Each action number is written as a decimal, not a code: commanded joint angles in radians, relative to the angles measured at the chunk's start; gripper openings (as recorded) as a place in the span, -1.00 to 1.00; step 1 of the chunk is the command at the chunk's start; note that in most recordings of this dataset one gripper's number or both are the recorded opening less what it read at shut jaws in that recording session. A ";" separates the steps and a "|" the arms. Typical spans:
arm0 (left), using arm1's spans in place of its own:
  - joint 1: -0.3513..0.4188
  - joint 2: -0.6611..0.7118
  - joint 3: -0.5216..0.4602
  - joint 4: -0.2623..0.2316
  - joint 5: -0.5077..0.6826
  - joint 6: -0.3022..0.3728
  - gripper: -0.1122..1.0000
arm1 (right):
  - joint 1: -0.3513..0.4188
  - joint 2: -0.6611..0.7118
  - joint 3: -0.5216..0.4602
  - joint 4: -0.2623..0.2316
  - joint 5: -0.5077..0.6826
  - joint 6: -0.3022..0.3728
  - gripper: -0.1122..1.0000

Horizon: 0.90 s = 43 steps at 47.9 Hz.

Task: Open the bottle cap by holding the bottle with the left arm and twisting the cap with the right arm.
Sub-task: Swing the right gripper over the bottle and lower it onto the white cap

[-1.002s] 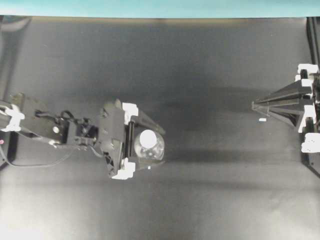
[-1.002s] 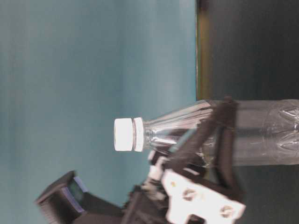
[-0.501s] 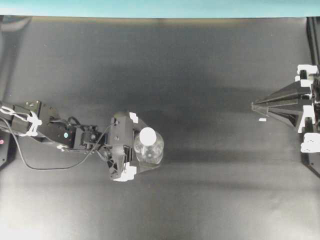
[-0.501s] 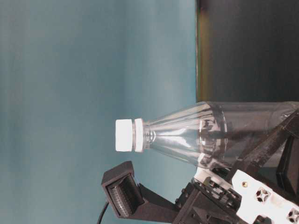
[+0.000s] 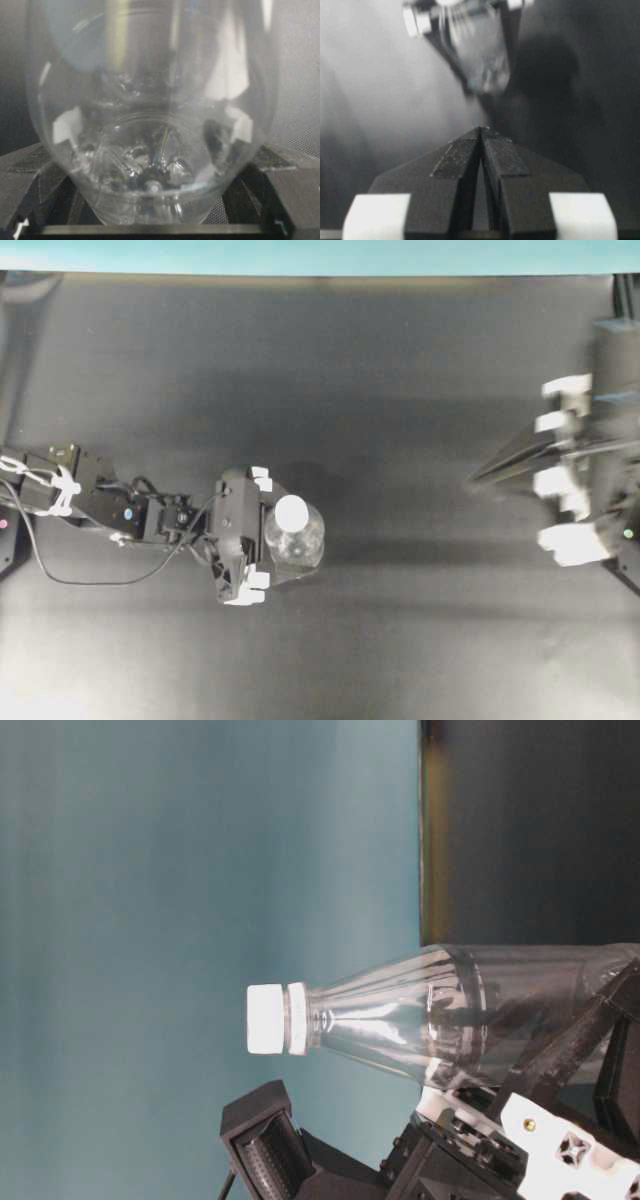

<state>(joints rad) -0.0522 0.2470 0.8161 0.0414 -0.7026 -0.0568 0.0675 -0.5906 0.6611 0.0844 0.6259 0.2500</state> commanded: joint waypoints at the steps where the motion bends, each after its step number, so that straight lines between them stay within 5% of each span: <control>1: -0.006 -0.005 -0.003 0.005 -0.005 0.002 0.69 | -0.006 0.084 -0.121 0.025 0.107 0.005 -0.71; 8: -0.006 -0.005 -0.002 0.003 -0.005 0.002 0.69 | -0.006 0.232 -0.275 0.054 0.241 0.008 -0.49; 15: -0.008 -0.003 -0.002 0.005 -0.005 0.002 0.69 | -0.021 0.365 -0.443 0.106 0.328 0.023 0.04; 22: -0.009 -0.003 -0.002 0.003 -0.005 -0.002 0.69 | -0.051 0.506 -0.626 0.143 0.459 0.181 0.63; 34: -0.009 -0.003 0.000 0.003 -0.003 -0.003 0.69 | -0.057 0.713 -0.891 0.143 0.672 0.462 0.66; 43: -0.011 -0.003 0.002 0.003 -0.005 -0.003 0.69 | -0.049 0.804 -0.977 0.126 0.689 0.500 0.66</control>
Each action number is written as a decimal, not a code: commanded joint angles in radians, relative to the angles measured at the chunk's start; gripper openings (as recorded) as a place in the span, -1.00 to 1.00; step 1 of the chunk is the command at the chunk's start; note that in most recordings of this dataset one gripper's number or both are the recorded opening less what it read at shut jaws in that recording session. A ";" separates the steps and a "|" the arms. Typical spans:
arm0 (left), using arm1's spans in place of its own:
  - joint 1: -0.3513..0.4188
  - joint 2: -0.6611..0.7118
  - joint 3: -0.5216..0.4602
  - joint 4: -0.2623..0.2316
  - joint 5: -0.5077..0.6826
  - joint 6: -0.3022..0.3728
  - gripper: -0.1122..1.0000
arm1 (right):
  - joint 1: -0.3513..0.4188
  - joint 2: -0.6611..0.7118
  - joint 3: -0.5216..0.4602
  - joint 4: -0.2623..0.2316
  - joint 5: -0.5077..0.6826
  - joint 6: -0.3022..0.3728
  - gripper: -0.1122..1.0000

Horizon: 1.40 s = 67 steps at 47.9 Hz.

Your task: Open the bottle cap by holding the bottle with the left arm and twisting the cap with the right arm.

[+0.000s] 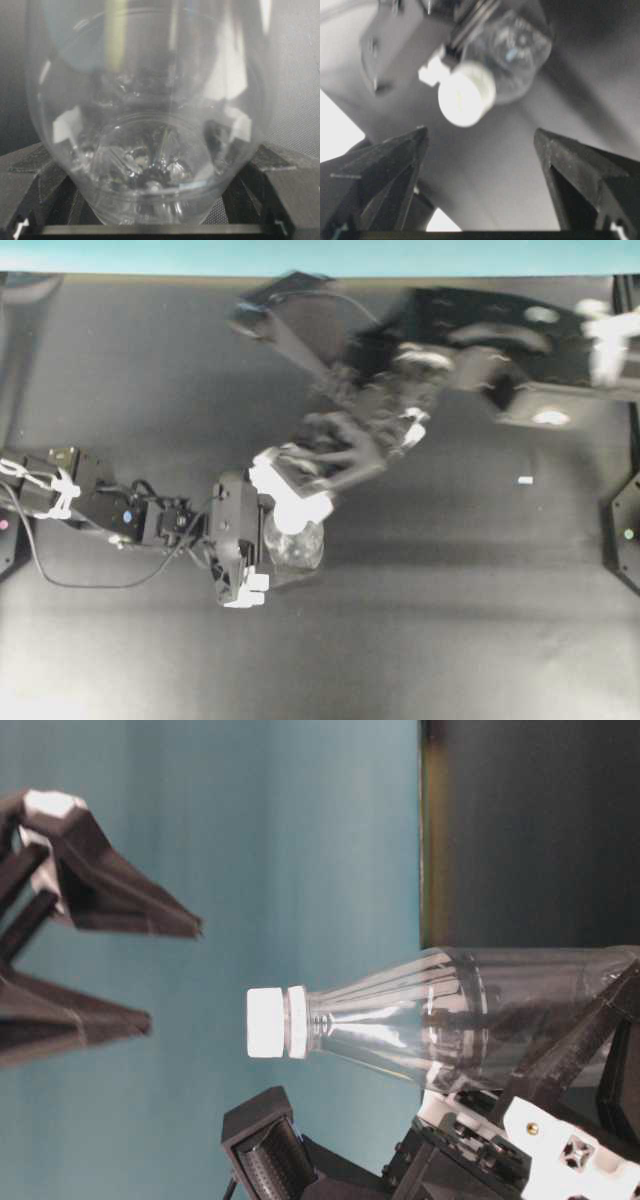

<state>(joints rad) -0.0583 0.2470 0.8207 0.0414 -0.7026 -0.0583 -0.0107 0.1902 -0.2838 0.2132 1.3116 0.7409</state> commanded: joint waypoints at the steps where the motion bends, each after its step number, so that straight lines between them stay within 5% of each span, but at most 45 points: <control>1: -0.003 0.000 -0.003 0.003 -0.005 -0.002 0.69 | 0.031 0.029 -0.032 -0.003 0.005 0.008 0.66; 17: -0.003 0.000 -0.005 0.003 -0.005 -0.003 0.69 | 0.038 0.080 -0.021 -0.008 0.003 -0.035 0.65; 33: -0.005 0.002 -0.011 0.003 -0.005 -0.003 0.69 | 0.046 0.109 -0.029 -0.063 0.005 -0.038 0.55; 49: -0.005 0.002 -0.009 0.003 -0.005 -0.008 0.69 | 0.054 0.114 -0.037 -0.066 0.014 -0.063 -0.12; 59: -0.005 0.003 -0.011 0.005 -0.005 -0.008 0.69 | 0.057 0.129 -0.074 -0.066 0.072 -0.166 -0.12; 67: -0.003 0.003 -0.011 0.003 -0.005 -0.008 0.69 | 0.064 0.150 -0.124 -0.066 0.130 -0.385 -0.12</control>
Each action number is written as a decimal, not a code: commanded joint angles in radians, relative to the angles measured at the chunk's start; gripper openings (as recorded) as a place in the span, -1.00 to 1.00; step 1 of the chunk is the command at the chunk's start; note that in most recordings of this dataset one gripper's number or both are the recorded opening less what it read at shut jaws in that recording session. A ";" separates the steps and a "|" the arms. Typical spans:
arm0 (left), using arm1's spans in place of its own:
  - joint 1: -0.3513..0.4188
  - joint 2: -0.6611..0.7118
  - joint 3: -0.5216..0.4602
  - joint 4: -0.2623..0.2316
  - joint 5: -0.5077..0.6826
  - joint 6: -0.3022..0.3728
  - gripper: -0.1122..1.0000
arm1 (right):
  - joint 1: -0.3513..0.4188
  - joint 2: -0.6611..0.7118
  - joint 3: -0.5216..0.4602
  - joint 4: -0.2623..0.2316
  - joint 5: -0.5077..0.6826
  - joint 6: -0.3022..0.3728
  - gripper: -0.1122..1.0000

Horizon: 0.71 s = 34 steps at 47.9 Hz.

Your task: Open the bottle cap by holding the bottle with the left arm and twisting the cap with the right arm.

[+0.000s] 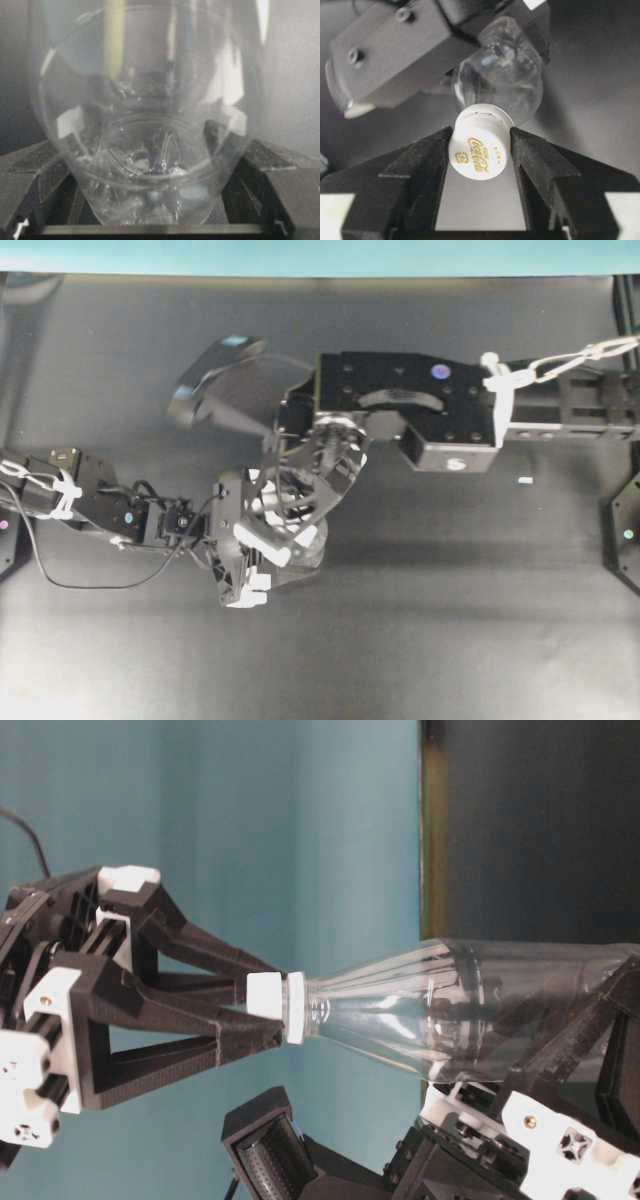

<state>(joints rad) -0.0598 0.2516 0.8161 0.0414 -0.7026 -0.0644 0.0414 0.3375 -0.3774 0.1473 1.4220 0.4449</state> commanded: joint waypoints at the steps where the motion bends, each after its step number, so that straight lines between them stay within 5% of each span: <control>1: -0.002 -0.002 -0.006 0.003 -0.005 -0.002 0.69 | 0.014 0.006 -0.035 0.000 0.026 -0.117 -0.12; 25: -0.003 -0.002 -0.002 0.003 -0.005 -0.003 0.69 | 0.021 0.026 -0.081 0.000 0.074 -0.758 -0.12; 34: -0.003 -0.002 -0.002 0.003 -0.005 -0.003 0.69 | 0.021 0.025 -0.077 0.002 0.072 -0.894 -0.12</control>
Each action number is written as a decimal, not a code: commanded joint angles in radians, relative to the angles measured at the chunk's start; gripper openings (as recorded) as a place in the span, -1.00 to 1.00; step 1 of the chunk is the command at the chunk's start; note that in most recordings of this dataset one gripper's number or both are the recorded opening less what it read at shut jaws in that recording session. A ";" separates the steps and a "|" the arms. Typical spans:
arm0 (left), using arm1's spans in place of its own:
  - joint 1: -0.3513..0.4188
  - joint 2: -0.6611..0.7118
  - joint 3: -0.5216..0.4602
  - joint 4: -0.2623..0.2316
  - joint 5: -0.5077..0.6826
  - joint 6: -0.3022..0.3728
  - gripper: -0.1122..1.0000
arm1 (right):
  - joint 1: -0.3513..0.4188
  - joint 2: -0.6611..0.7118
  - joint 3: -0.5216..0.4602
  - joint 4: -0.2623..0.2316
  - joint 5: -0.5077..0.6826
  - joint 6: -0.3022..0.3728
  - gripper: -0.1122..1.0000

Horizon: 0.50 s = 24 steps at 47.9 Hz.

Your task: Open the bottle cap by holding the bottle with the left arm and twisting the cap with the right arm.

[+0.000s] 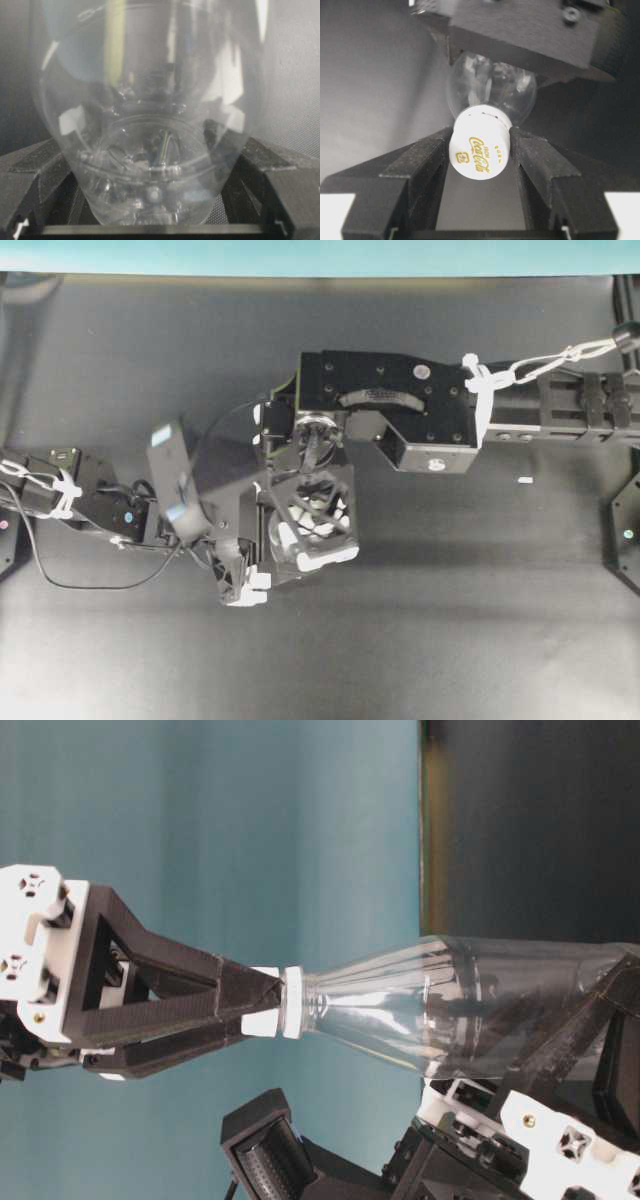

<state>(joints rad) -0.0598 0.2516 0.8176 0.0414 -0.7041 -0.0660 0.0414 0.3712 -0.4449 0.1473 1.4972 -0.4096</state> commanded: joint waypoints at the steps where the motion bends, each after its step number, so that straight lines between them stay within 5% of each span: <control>1: -0.003 -0.002 -0.003 0.003 -0.003 -0.002 0.69 | 0.021 -0.009 -0.009 0.002 -0.005 -0.048 -0.12; 24: -0.002 -0.002 -0.002 0.003 -0.003 -0.002 0.69 | 0.026 -0.011 -0.006 0.002 -0.015 -0.077 -0.12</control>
<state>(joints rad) -0.0629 0.2516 0.8191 0.0414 -0.7041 -0.0644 0.0522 0.3712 -0.4433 0.1473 1.4895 -0.4786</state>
